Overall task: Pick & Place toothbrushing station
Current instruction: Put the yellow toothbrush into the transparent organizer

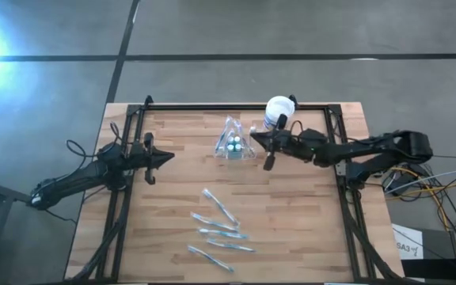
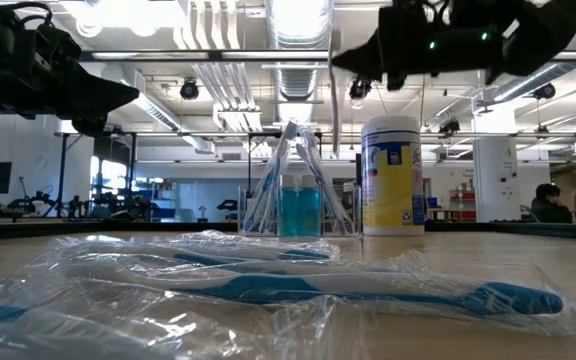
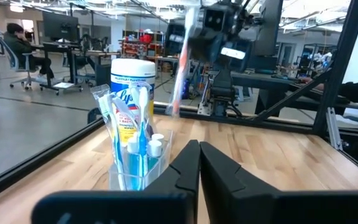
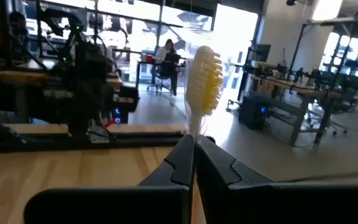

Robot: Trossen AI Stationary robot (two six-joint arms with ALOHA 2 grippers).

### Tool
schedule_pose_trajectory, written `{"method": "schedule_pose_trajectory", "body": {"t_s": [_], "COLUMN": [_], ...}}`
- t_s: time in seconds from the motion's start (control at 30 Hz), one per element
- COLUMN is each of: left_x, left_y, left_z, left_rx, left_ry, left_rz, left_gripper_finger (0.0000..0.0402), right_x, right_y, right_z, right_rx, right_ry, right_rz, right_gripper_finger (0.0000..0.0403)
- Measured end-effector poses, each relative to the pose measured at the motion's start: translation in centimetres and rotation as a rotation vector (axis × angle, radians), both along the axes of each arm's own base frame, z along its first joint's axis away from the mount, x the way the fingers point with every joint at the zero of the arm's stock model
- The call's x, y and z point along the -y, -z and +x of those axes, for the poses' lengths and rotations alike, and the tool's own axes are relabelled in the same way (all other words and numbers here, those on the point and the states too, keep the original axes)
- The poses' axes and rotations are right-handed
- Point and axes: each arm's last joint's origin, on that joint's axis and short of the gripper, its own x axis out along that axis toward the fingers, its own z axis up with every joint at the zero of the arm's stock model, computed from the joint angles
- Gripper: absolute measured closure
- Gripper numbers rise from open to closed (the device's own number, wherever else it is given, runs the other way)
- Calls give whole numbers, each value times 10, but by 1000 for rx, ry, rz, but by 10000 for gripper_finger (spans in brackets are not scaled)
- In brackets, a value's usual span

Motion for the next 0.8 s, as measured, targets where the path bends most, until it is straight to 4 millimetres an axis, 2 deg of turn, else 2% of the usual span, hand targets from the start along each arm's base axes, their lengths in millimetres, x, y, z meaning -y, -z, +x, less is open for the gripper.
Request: {"method": "schedule_pose_trajectory", "body": {"t_s": [0.33,0.8], "left_x": [0,0], "left_y": [0,0], "left_z": [0,0], "left_rx": [-3,-4], "left_ry": [-2,-2], "left_rz": [-2,-2], "left_gripper_finger": [387,385], "right_x": [21,27], "right_y": [42,75], "right_z": [4,13], "right_rx": [-1,-101], "right_ry": [63,152], "right_rz": [77,130], "right_gripper_finger": [394,394]}}
